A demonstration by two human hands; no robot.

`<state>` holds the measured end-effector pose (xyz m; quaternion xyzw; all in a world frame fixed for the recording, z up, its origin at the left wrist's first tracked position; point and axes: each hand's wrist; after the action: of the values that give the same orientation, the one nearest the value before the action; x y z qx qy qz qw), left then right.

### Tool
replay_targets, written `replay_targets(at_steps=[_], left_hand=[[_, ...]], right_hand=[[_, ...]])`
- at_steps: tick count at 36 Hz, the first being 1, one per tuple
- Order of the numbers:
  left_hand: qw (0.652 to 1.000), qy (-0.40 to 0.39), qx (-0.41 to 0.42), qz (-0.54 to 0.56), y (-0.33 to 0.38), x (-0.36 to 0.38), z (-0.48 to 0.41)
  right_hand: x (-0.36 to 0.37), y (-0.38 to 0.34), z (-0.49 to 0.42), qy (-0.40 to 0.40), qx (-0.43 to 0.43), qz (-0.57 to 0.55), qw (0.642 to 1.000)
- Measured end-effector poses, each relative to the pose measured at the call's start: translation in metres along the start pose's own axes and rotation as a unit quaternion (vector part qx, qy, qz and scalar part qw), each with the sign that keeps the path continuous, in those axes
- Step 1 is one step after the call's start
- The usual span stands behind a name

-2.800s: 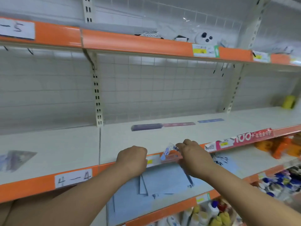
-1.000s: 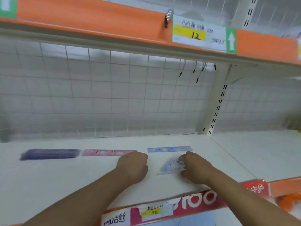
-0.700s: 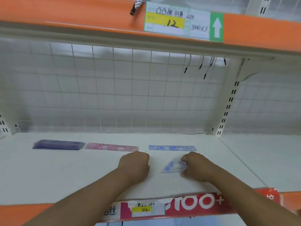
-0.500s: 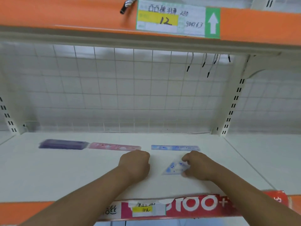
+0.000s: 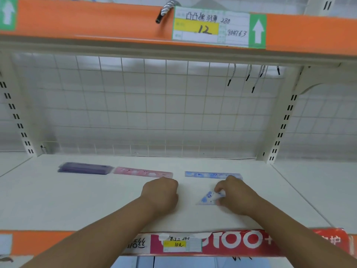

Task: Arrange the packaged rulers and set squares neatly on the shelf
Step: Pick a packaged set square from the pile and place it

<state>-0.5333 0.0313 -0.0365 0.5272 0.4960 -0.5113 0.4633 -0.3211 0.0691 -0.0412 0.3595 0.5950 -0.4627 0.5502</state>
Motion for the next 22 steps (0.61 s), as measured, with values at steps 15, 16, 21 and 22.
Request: replay_targets(at_steps=[15,16,21,22], left_hand=[[0.997,0.05,-0.056,-0.003,-0.033,0.001,0.036],[0.997,0.05,-0.065,-0.003,-0.039,0.0,0.04],[0.992,0.045,-0.116,-0.009,-0.079,-0.002,0.068],[0.991,0.047,-0.127,-0.009,-0.088,-0.004,0.074]], right_hand=[[0.002,-0.079,-0.004,0.007,-0.103,0.028,0.994],[0.003,-0.086,-0.005,0.005,-0.111,0.029,0.993],[0.004,-0.131,-0.008,-0.001,-0.137,0.027,0.99],[0.004,-0.141,-0.008,-0.003,-0.146,0.028,0.989]])
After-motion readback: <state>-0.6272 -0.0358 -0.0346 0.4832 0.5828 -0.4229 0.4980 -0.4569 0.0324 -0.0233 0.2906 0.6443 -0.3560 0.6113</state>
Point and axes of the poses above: each hand's wrist, its own z-axis away from the middle knuckle, its own x-axis out of the palm, y = z × x, and after that the axes turned 2 degrees about y, right-handed
